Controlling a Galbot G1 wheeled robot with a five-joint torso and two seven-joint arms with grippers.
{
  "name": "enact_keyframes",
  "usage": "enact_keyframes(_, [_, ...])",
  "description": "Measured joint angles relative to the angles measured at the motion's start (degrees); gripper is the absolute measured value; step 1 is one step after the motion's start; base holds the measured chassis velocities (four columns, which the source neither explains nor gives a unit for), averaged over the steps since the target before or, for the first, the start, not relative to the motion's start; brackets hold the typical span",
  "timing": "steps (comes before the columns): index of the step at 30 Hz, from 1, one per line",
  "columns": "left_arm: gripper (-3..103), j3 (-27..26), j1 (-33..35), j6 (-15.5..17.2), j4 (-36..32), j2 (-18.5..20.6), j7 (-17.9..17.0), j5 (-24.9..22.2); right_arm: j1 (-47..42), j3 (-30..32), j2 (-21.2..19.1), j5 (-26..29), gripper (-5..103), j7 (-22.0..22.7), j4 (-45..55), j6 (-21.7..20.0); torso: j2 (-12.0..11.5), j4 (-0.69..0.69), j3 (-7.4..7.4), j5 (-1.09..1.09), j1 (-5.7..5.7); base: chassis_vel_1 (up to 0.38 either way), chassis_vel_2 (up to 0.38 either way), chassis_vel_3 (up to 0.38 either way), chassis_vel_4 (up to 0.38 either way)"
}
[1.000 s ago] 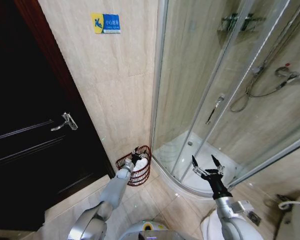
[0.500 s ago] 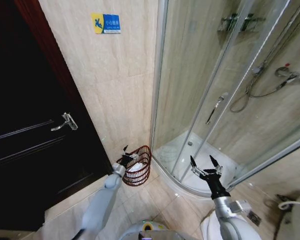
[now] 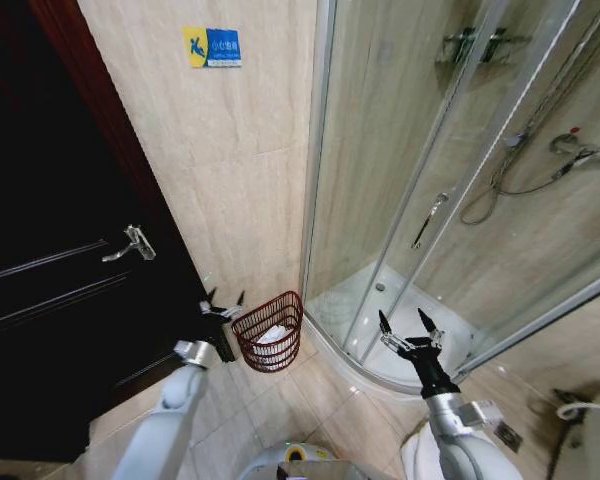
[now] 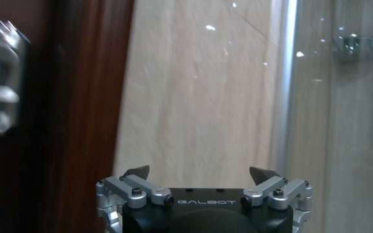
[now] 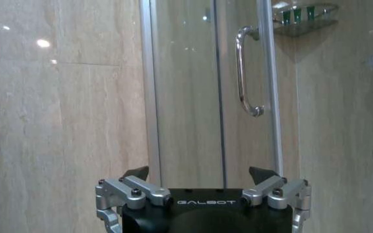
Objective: Discard the used towel into the hamper.
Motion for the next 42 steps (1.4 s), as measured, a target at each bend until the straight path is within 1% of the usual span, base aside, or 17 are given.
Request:
enact_keyframes(1, [100, -1.4, 1.1, 1.3, -1.9, 0.3, -0.4, -0.1, -0.2, 0.1, 0.0, 0.0, 100, 0.0, 0.2, 0.0, 0.0, -0.02, 0.0, -0.01, 0.0, 0.0, 0.0, 0.0, 0.0])
enact_keyframes(2, [100, -1.4, 1.1, 1.3, -1.9, 0.3, -0.4, -0.1, -0.2, 0.1, 0.0, 0.0, 100, 0.0, 0.2, 0.0, 0.0, -0.02, 0.0, -0.01, 0.0, 0.0, 0.0, 0.0, 0.0])
enact_keyframes(3, [100, -2.5, 1.9, 2.1, -3.2, 0.3, -0.7, -0.2, -0.2, 0.1, 0.1, 0.0, 100, 0.0, 0.3, 0.0, 0.0, -0.01, 0.0, -0.01, 0.0, 0.0, 0.0, 0.0, 0.0])
enact_keyframes(4, [100, -4.5, 3.5, 3.4, -5.5, 0.2, -1.2, -0.3, -0.2, 0.1, 0.1, 0.0, 100, 0.0, 0.4, 0.0, 0.0, -0.01, 0.0, -0.01, 0.0, 0.0, 0.0, 0.0, 0.0])
enact_keyframes(6, [100, -5.4, 4.3, 4.0, -6.4, 0.1, -1.4, -0.5, -0.2, 0.1, 0.1, 0.0, 100, 0.0, 0.4, -0.1, 0.0, 0.0, 0.0, 0.0, 0.0, 0.0, 0.0, 0.0, 0.0])
enact_keyframes(8, [100, -9.2, 7.8, 6.0, -10.5, -0.4, -1.8, -1.8, -0.2, 0.2, 0.1, -0.1, 100, -0.1, 0.8, -0.3, 0.0, 0.0, 0.0, -0.01, 0.0, 0.0, 0.0, 0.0, 0.0])
enact_keyframes(10, [100, -11.4, 10.6, 7.2, -12.9, -0.5, -1.8, -2.4, -0.2, 0.2, 0.1, -0.2, 100, -0.2, 0.9, -0.4, 0.0, 0.0, 0.0, 0.0, 0.0, 0.0, 0.0, 0.0, 0.0])
enact_keyframes(11, [100, -11.4, 10.6, 7.2, -12.9, -0.5, -1.8, -2.4, -0.2, 0.2, 0.1, -0.2, 100, -0.2, 0.9, -0.4, 0.0, 0.0, 0.0, 0.0, 0.0, 0.0, 0.0, 0.0, 0.0])
enact_keyframes(13, [100, -13.0, 13.7, 8.7, -15.4, -0.6, -1.8, -2.7, -0.2, 0.3, -0.1, -0.2, 100, -0.3, 1.0, -0.6, 0.0, 0.0, 0.0, -0.01, 0.0, 0.0, 0.0, 0.0, 0.0])
enact_keyframes(16, [100, -13.6, 15.6, 9.4, -17.0, -1.1, -2.0, -2.8, 0.0, 0.4, -0.1, -0.1, 100, -0.7, 1.0, -0.6, 0.0, 0.0, 0.0, 0.0, 0.0, 0.0, 0.0, 0.0, 0.0])
enact_keyframes(17, [100, -14.1, 17.0, 9.8, -18.2, -2.2, -2.2, -2.2, 0.3, 0.4, -0.1, -0.1, 100, -1.1, 0.9, -0.6, 0.0, 0.0, 0.0, -0.01, 0.0, 0.0, 0.0, 0.0, 0.0])
enact_keyframes(18, [100, -14.1, 17.0, 9.8, -18.2, -2.2, -2.2, -2.2, 0.3, 0.4, -0.1, -0.1, 100, -1.1, 0.9, -0.6, 0.0, 0.0, 0.0, -0.01, 0.0, 0.0, 0.0, 0.0, 0.0])
enact_keyframes(22, [100, -14.1, 19.5, 9.3, -19.8, -4.3, -3.1, -1.1, 0.7, 0.3, 0.5, -0.1, 100, -1.9, 0.8, -0.6, 0.0, 0.0, 0.0, 0.0, 0.0, 0.0, 0.0, 0.0, 0.0])
enact_keyframes(23, [100, -14.1, 19.5, 9.3, -19.8, -4.3, -3.1, -1.1, 0.7, 0.3, 0.5, -0.1, 100, -1.9, 0.8, -0.6, 0.0, 0.0, 0.0, 0.0, 0.0, 0.0, 0.0, 0.0, 0.0])
enact_keyframes(27, [100, -14.1, 19.9, 7.3, -18.7, -4.4, -3.1, -0.2, 0.6, 0.0, 0.7, -0.6, 100, -2.2, 1.4, -0.3, 0.0, -0.01, 0.01, 0.0, 0.0, 0.0, 0.0, 0.0, 0.0])
enact_keyframes(31, [100, -13.7, 19.9, 5.9, -18.2, -4.4, -2.8, 0.0, 0.5, -0.1, 0.8, -0.7, 100, -2.2, 2.2, -0.4, 0.0, 0.0, 0.01, 0.0, 0.0, 0.0, 0.0, 0.0, 0.0])
enact_keyframes(42, [100, -12.1, 18.5, 3.5, -17.4, -4.6, -1.6, -0.8, 0.2, 0.1, 0.6, -0.8, 100, -2.1, 2.5, -0.5, 0.0, -0.01, 0.01, 0.0, 0.0, 0.0, 0.0, 0.0, 0.0])
